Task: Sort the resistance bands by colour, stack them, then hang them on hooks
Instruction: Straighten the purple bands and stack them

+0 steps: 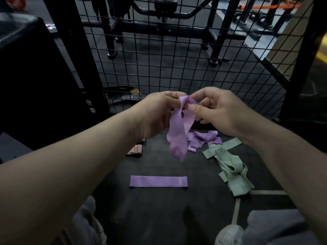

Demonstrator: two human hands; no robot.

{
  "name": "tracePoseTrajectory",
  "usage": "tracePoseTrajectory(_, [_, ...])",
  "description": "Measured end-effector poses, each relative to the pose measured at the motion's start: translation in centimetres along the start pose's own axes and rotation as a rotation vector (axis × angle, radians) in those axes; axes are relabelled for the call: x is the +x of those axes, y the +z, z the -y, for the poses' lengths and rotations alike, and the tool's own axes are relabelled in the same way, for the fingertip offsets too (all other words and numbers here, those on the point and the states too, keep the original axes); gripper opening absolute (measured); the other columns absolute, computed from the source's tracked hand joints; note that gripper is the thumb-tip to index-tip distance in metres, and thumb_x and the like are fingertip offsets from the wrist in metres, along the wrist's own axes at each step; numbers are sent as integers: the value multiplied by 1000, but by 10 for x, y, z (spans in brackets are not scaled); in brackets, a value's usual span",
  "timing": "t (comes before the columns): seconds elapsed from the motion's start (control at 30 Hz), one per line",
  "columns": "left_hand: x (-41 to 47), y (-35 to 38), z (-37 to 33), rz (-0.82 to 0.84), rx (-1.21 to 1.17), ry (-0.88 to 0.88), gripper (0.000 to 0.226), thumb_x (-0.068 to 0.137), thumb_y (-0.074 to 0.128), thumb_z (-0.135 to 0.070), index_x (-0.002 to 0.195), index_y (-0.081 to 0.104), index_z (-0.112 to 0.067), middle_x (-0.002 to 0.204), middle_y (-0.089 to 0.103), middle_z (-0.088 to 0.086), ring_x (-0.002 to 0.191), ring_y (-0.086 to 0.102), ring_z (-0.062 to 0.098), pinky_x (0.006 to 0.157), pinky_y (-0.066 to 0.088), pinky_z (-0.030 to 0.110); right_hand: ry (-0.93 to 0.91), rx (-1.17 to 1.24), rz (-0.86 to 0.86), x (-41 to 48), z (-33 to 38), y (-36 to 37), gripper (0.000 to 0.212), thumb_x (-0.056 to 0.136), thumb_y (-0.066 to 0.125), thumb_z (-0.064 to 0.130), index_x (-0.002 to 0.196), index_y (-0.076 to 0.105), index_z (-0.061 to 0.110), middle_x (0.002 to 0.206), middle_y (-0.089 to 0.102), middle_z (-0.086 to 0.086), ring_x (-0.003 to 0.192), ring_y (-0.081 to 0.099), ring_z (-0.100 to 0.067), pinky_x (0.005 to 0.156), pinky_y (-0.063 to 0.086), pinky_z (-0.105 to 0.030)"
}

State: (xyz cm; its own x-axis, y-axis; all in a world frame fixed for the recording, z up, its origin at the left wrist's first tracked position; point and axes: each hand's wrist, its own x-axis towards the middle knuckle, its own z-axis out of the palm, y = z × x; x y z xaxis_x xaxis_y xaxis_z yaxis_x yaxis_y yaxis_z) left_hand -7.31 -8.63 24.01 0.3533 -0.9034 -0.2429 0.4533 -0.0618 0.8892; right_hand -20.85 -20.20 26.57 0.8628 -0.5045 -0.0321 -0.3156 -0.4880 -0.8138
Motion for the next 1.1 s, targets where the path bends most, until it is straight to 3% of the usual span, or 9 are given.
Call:
tracePoseTrajectory(0.13, [4,1,1,-116,-119,74,28,95,50,4,112,60,-15,91,65,5,66,61,14,57,54,25,290,209,137,3,-2,8,47,85,57,21,127,47,1,109,68,-27,97,65,-49,95,45,-66])
tracePoseTrajectory(0.17, [5,1,0,-131,-118,91,30,95,50,6,112,61,-16,90,65,4,65,60,13,58,53,24,314,254,236,2,-1,10,52,80,55,19,123,47,-10,113,65,-32,99,57,-59,83,50,-66])
tracePoseTrajectory(0.2, [5,0,-1,-142,-123,99,32,94,49,7,113,62,-15,90,66,4,64,60,12,59,53,24,314,277,307,0,0,11,49,80,56,17,118,50,-14,108,68,-26,98,58,-58,71,44,-56])
tracePoseTrajectory(0.27, [4,0,-4,-145,-142,96,36,94,47,8,119,63,-12,93,67,5,64,61,11,62,54,22,283,309,342,-5,0,12,30,93,58,13,115,61,-6,107,73,-15,99,70,-37,87,55,-44])
tracePoseTrajectory(0.43, [-1,1,-6,-130,-123,6,40,95,46,-2,134,48,-11,102,68,15,71,64,21,64,56,30,170,543,170,-2,2,10,23,102,52,15,117,65,4,101,75,-15,94,73,-29,77,61,-40])
tracePoseTrajectory(0.6, [-2,2,6,-86,119,-170,47,102,38,-32,136,52,-2,130,60,25,112,61,43,101,45,51,177,733,-34,6,-2,6,26,102,48,10,122,58,-4,111,69,-27,100,70,-39,82,59,-49])
tracePoseTrajectory(0.73, [2,0,8,-50,189,-150,48,102,33,-36,115,60,2,102,64,20,94,64,43,81,49,38,160,945,-168,13,-2,-4,28,100,48,4,123,58,-7,111,70,-23,97,72,-27,74,59,-34])
tracePoseTrajectory(0.83, [1,3,7,6,195,-105,19,98,43,-21,86,54,-12,73,53,5,60,51,19,57,45,23,194,1041,-216,15,-1,-12,32,101,48,12,127,56,-5,120,67,-19,104,69,-25,83,60,-34])
tracePoseTrajectory(1.1, [2,3,3,-43,46,168,28,100,48,-11,122,58,3,112,61,26,98,59,33,93,48,42,453,605,516,5,-9,-5,85,94,31,70,133,54,-2,125,66,-17,119,61,-34,110,39,-52])
